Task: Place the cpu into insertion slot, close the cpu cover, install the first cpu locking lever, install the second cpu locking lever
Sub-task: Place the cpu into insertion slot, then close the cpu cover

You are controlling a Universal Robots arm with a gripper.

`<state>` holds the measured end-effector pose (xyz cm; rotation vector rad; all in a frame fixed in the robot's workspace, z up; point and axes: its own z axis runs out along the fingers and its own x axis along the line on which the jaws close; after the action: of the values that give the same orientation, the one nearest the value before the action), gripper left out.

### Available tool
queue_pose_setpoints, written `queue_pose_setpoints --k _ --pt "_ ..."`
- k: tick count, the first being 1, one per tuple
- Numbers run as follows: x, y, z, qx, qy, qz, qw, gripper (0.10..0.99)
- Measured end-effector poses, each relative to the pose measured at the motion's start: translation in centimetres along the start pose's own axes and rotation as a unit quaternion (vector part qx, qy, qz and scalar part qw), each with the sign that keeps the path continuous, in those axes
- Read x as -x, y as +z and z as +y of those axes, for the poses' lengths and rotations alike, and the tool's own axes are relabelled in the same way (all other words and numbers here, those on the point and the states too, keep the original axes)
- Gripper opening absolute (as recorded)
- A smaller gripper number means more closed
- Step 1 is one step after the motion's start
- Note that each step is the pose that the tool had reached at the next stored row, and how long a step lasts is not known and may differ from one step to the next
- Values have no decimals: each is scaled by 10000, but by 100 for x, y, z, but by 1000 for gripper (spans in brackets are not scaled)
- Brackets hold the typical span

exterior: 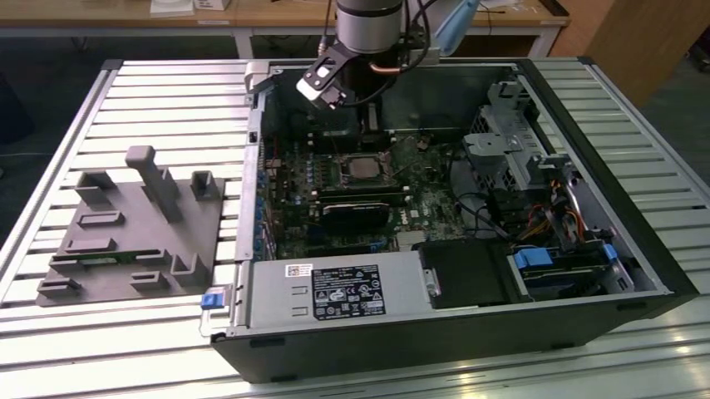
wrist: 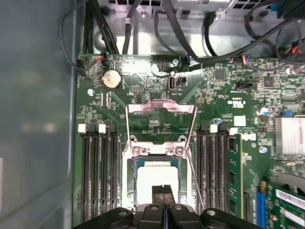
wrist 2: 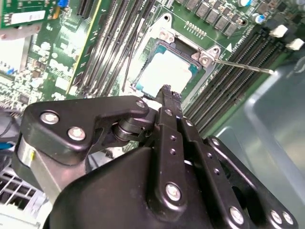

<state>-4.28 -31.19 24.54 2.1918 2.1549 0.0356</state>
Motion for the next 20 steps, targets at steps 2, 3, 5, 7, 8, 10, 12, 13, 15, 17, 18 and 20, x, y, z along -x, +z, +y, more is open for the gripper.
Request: queue_pose_setpoints --k 2,3,5,7,8,10,12,13,15,17,18,20 --pt "2 -54 3 0 0 0 10000 106" --pt "2 -74 5 0 0 0 10000 106" --pt "2 -80 5 1 0 1 10000 106" --pt "3 -85 5 0 0 0 10000 106" --pt "3 -89 6 0 0 0 10000 106" --pt "3 -89 6 0 0 0 10000 106" --pt "3 -89 7 0 0 0 10000 106" --pt "3 -90 13 -1 -1 -1 10000 106" --pt "3 -88 29 0 0 0 10000 106" --pt "3 -88 32 0 0 0 10000 106" --pt "2 -91 33 0 0 -1 10000 106" --pt "3 -113 34 0 0 -1 10000 106"
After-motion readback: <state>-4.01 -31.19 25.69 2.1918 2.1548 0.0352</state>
